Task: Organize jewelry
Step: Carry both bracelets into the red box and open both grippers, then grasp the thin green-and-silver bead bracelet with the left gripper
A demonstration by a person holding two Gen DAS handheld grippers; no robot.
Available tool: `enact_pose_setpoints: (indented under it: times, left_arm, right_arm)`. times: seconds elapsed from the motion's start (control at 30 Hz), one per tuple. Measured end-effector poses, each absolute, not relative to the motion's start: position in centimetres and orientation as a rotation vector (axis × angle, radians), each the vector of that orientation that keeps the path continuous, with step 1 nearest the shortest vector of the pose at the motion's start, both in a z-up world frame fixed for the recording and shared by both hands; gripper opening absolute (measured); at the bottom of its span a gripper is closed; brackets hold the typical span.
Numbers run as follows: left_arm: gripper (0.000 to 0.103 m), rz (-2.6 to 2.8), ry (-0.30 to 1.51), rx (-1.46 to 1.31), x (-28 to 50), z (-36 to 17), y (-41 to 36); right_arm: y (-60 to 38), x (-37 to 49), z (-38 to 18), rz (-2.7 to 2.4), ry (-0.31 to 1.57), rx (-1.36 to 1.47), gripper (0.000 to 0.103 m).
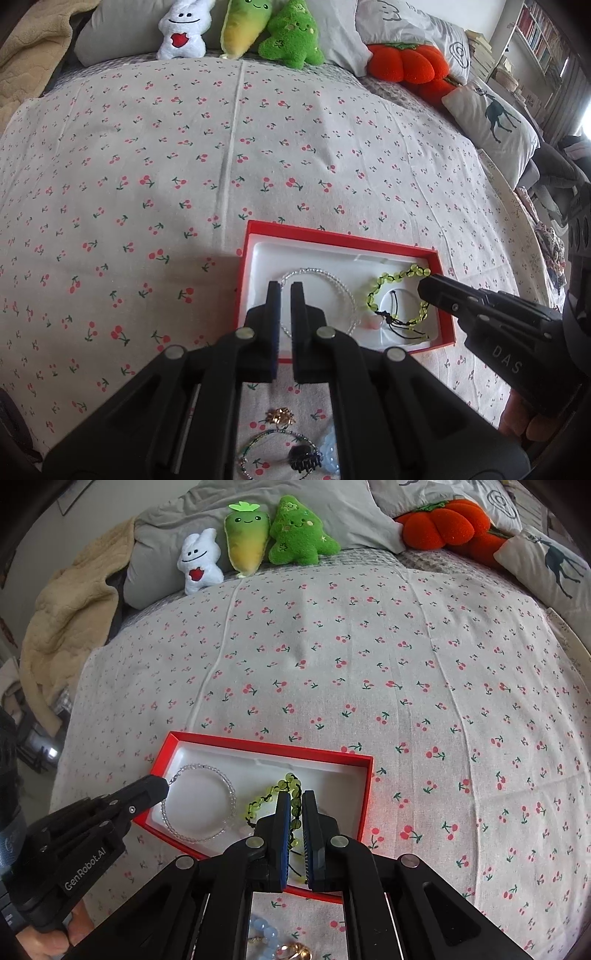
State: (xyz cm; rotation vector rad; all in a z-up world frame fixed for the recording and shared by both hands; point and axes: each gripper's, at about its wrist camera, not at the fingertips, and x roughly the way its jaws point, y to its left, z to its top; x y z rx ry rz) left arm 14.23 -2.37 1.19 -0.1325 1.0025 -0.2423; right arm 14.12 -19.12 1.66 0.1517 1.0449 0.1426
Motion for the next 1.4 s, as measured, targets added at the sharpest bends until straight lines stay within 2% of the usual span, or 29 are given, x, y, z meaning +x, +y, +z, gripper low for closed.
enact_pose_setpoints:
  times: [0.03,0.1,0.17,0.27,0.3,0.33,0.37,0.4,0.5,0.57,0.63,0.73,0.87,1.4]
  left_arm:
    - [0.007,-0.238,1.005,-0.126,14.1,1.3,-2.3]
    - [0.024,-0.232,0.999,-0.109,13.6,1.7,-2.2]
    - [0.035,-0.225,0.99,-0.087,13.0,2.2,-2.1]
    - [0.05,-0.221,0.99,-0.063,11.9,2.7,-1.8]
    - [0.057,-0.219,0.991,-0.058,11.6,2.9,-1.6]
    - [0.06,-0.215,0.994,-0.053,11.2,2.9,-1.4]
    - [0.065,-0.21,0.996,-0.05,10.8,3.0,-1.3]
    - [0.069,-0.204,0.999,-0.049,10.4,3.0,-1.1]
    - [0.082,-0.176,1.018,-0.039,9.3,2.8,-0.7]
    - [0.084,-0.165,1.035,-0.036,8.7,2.5,-0.5]
    - [0.086,-0.16,1.058,-0.034,8.0,2.1,-0.3]
    - [0.093,-0.153,1.094,-0.02,7.1,1.4,0.0]
    - [0.099,-0.131,1.132,0.018,5.9,0.3,0.4]
    - [0.099,-0.251,1.24,0.015,2.8,-2.8,2.6]
  right_arm:
    - [-19.2,14.0,1.7,0.144,1.051,0.153,0.007]
    - [-19.5,13.8,2.0,0.154,1.059,0.171,0.014]
    - [-19.9,13.3,2.4,0.151,1.063,0.178,0.015]
    - [-20.4,12.5,3.1,0.141,1.059,0.174,0.024]
    - [-20.6,12.2,3.3,0.138,1.058,0.172,0.033]
    - [-20.7,11.8,3.6,0.136,1.056,0.172,0.052]
    - [-20.8,11.4,3.8,0.132,1.049,0.177,0.061]
    - [-20.9,10.9,4.1,0.13,1.04,0.179,0.067]
    - [-21.1,9.8,4.5,0.136,1.048,0.171,0.067]
    - [-21.2,9.0,4.4,0.139,1.055,0.171,0.073]
    - [-21.4,8.3,4.2,0.133,1.061,0.161,0.085]
    - [-21.5,7.1,4.0,0.123,1.06,0.134,0.095]
    - [-21.3,5.7,3.5,0.104,1.07,0.076,0.095]
    - [-20.5,2.8,0.0,0.133,1.219,0.025,0.095]
